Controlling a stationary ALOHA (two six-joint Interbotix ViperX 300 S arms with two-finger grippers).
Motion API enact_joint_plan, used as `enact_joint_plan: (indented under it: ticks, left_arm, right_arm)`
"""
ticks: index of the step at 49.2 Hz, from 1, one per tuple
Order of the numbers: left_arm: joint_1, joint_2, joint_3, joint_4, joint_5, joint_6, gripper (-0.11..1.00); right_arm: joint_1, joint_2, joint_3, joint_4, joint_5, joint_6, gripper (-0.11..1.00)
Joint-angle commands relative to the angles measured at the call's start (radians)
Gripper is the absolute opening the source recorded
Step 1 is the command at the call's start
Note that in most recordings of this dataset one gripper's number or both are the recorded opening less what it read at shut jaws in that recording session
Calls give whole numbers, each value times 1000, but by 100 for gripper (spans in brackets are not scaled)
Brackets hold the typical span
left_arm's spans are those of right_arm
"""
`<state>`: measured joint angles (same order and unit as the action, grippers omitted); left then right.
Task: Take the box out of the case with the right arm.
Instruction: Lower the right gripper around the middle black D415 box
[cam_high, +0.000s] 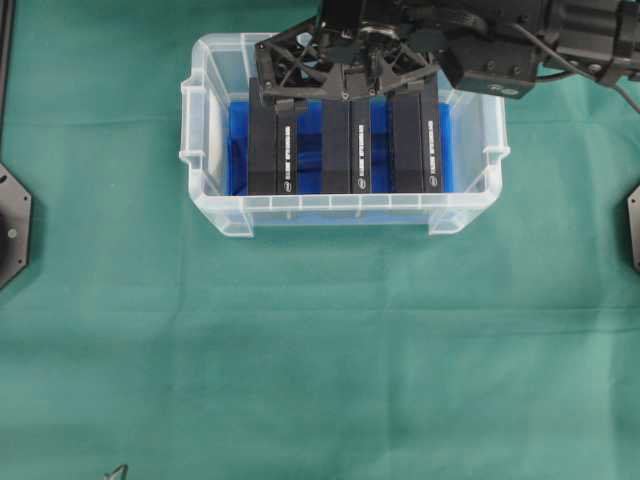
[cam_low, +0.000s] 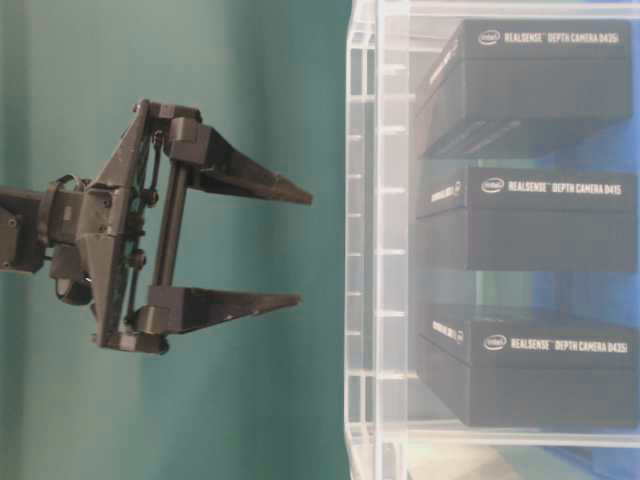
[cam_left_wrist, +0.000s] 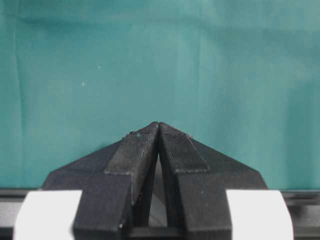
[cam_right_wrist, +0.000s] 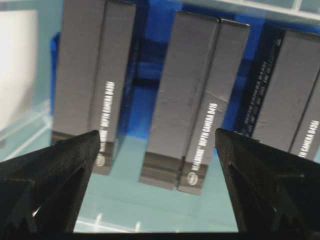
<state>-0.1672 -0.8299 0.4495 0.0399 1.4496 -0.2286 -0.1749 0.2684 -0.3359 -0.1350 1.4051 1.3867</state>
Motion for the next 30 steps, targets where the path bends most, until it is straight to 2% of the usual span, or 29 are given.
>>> enact_joint_plan:
  ticks: [1, 12, 30]
  left_arm:
    - [3, 3, -25, 2, -2, 0, 2]
    - [3, 3, -25, 2, -2, 2, 2]
    - [3, 5, -23, 2, -2, 0, 2]
  right_arm:
    - [3, -20, -23, -2, 12, -6, 93]
    - [3, -20, -21, -2, 12, -35, 93]
    - [2, -20, -11, -5, 11, -35, 93]
